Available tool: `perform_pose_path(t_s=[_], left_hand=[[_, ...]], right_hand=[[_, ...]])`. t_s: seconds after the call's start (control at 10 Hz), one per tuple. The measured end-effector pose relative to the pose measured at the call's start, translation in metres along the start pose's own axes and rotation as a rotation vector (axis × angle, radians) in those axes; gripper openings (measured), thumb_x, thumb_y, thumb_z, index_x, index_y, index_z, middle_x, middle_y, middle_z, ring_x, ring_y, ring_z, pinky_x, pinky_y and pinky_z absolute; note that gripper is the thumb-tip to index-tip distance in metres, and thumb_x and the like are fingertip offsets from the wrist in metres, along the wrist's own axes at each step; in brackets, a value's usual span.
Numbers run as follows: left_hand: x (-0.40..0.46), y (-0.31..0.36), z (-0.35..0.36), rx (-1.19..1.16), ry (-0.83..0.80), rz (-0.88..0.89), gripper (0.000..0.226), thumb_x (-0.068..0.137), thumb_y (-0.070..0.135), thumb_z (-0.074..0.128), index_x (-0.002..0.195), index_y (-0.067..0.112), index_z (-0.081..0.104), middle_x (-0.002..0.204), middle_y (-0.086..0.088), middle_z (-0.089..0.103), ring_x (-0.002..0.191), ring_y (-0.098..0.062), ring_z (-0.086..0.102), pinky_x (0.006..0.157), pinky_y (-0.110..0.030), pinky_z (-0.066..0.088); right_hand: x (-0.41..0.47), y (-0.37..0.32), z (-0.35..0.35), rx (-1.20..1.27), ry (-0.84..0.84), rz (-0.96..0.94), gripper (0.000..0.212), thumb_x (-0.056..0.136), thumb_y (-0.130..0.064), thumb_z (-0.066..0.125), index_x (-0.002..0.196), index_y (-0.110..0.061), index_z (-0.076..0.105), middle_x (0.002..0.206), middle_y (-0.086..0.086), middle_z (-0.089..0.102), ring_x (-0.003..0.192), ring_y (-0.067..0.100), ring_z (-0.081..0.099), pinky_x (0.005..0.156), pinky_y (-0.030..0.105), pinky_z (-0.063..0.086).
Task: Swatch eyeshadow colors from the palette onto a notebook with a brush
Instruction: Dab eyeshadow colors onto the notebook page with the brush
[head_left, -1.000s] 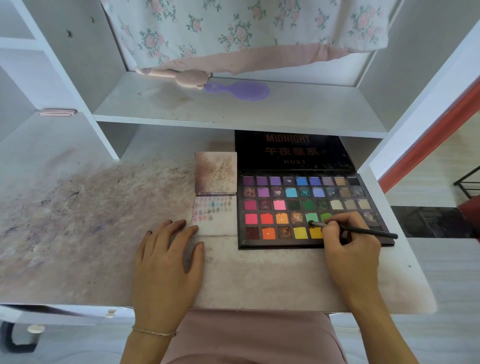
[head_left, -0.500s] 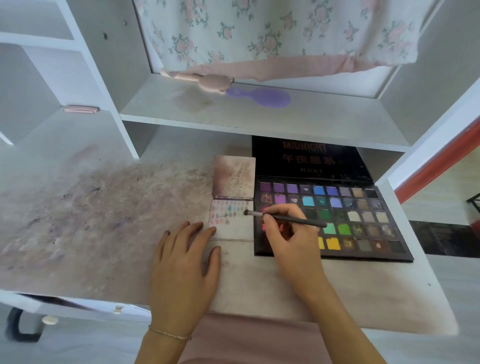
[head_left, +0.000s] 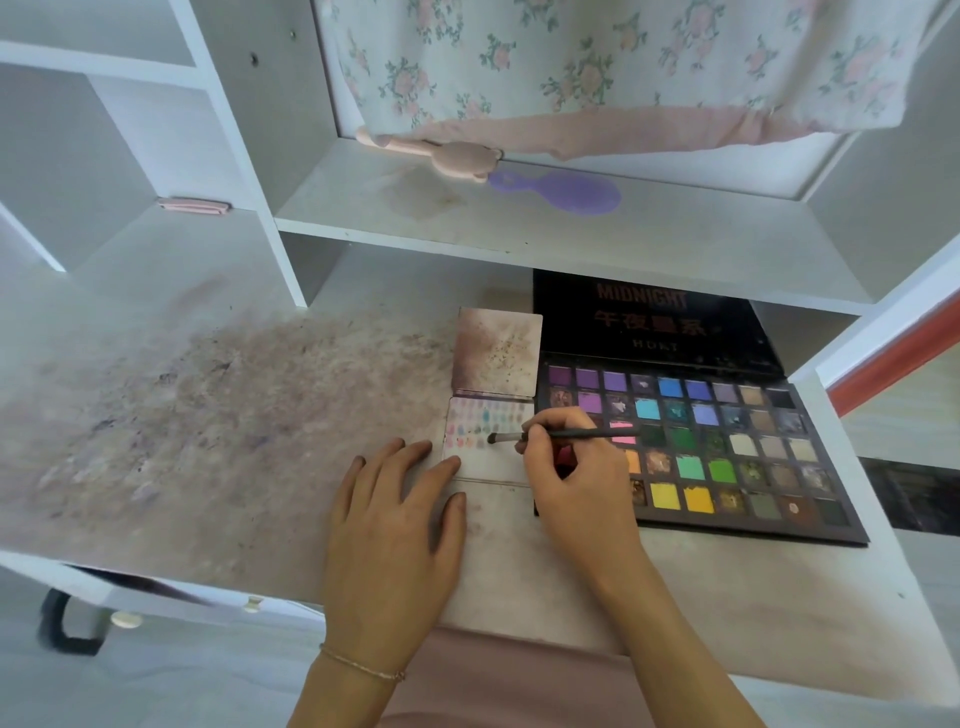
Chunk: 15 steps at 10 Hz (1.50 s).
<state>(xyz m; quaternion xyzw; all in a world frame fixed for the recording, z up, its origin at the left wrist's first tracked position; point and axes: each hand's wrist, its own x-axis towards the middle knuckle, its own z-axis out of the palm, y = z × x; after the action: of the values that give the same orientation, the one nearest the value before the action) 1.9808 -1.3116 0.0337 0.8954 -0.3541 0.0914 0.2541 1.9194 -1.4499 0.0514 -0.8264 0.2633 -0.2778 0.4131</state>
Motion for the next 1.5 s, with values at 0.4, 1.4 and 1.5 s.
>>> perform_pose_path(t_s=[0.4, 1.4, 1.5], left_hand=[[-0.001, -0.001, 0.001, 0.000, 0.006, -0.002, 0.039, 0.082, 0.036, 0.042, 0.103, 0.017, 0.068, 0.111, -0.008, 0.064, 0.108, -0.029, 0.058, 0.100, -0.048, 0.037], [0.000, -0.001, -0.003, -0.062, -0.023, -0.032, 0.041, 0.082, 0.037, 0.040, 0.104, 0.016, 0.068, 0.111, -0.007, 0.064, 0.107, -0.028, 0.058, 0.099, -0.049, 0.039], [-0.001, 0.000, -0.002, -0.061, -0.023, -0.025, 0.043, 0.082, 0.038, 0.040, 0.104, 0.015, 0.068, 0.111, -0.009, 0.063, 0.108, -0.030, 0.057, 0.100, -0.048, 0.036]], right_hand=[[0.000, 0.002, 0.001, -0.022, -0.038, 0.018, 0.007, 0.087, -0.019, 0.051, 0.084, -0.026, 0.052, 0.074, -0.002, 0.061, 0.072, 0.017, 0.058, 0.066, 0.041, 0.052], [-0.019, 0.012, -0.033, 0.244, 0.213, -0.052, 0.020, 0.086, -0.017, 0.047, 0.088, -0.034, 0.058, 0.077, -0.006, 0.058, 0.061, 0.012, 0.052, 0.053, 0.015, 0.041], [-0.026, 0.021, -0.051, 0.227, 0.239, -0.006, 0.023, 0.087, -0.011, 0.052, 0.086, -0.033, 0.057, 0.076, -0.001, 0.056, 0.060, 0.012, 0.049, 0.052, 0.016, 0.041]])
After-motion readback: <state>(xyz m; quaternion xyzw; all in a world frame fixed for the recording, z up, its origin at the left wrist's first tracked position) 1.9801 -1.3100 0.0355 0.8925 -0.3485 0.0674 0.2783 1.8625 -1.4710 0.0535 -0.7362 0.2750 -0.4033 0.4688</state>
